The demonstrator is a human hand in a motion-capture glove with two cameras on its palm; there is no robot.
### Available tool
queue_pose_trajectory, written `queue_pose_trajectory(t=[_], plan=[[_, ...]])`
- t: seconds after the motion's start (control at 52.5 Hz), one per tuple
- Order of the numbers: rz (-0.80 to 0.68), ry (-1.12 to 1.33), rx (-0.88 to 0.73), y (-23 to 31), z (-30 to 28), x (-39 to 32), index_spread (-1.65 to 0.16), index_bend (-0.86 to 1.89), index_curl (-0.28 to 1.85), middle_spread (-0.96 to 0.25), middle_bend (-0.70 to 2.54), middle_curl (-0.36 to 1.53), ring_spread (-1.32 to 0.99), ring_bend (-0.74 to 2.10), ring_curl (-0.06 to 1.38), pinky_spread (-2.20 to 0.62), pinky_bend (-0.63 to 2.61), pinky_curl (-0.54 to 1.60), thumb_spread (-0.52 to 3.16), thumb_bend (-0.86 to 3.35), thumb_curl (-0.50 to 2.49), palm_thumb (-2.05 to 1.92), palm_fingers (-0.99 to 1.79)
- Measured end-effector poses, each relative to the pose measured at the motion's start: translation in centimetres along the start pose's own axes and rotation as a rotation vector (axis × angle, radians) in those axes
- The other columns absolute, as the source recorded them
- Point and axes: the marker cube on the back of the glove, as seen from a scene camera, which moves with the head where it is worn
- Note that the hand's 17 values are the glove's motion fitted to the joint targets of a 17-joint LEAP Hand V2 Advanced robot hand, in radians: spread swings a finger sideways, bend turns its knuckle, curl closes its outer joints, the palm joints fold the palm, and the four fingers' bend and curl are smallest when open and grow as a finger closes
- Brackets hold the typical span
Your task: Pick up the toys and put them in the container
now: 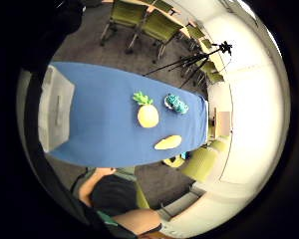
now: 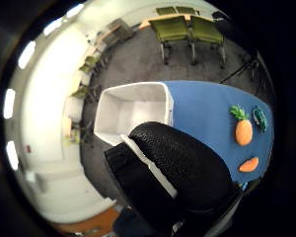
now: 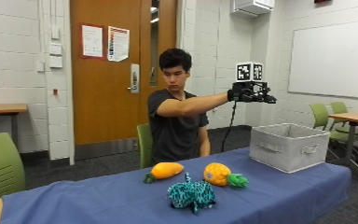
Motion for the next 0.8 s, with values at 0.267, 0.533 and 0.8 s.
queue_pose_trajectory(t=[0.267, 0.533, 0.8], plan=[[-0.013, -0.011, 0.023, 0.7, -0.4, 0.8, -0.19, 0.17, 0.14, -0.08, 0.24, 0.14, -0.24, 0.24, 0.09, -0.1, 0.45, 0.19, 0.96, -0.1, 0.0, -0.16, 0.18], [0.014, -0.022, 0.08, 2.1, 0.7, 11.2, -0.22, 0.17, 0.21, -0.1, 0.28, 0.22, -0.29, 0.26, 0.14, -0.11, 0.46, 0.24, 1.11, -0.1, 0.0, -0.17, 0.18], [0.068, -0.035, 0.022, 0.9, 10.4, 18.9, -0.24, 0.18, 0.27, -0.12, 0.28, 0.27, -0.33, 0.29, 0.17, -0.13, 0.48, 0.28, 1.13, -0.09, 0.02, -0.15, 0.18]])
